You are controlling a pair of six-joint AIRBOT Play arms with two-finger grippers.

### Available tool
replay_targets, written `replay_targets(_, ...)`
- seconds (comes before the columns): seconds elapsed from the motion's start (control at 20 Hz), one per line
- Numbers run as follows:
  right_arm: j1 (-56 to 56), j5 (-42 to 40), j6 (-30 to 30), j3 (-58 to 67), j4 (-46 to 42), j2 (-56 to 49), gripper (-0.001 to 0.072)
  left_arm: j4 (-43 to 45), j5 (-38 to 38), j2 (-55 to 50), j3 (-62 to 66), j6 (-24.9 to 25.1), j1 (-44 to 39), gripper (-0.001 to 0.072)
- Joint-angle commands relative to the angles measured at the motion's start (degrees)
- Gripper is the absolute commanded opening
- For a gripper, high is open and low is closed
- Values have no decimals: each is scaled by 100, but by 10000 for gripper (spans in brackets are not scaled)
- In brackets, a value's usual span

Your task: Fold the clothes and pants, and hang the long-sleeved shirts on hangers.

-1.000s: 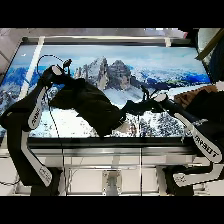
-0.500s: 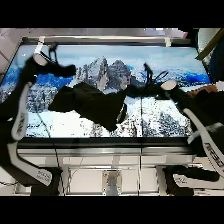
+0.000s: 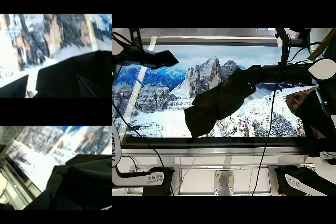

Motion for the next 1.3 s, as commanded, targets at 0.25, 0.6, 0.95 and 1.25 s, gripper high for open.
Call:
replay_targets(0.25,4,358,345,68,-710,-566,36,-1362,-107,-1834,-918,-232,-81,610)
replay_targets(0.6,7,302,348,68,-699,-999,36,-1672,334,-2658,-914,7,-330,612)
replay_targets(0.95,4,295,345,70,-713,-1014,37,-1471,514,-2682,-905,111,-505,611)
replay_targets(1.25,4,-11,343,70,-798,-1014,36,-1897,848,-2712,-905,302,-789,15)
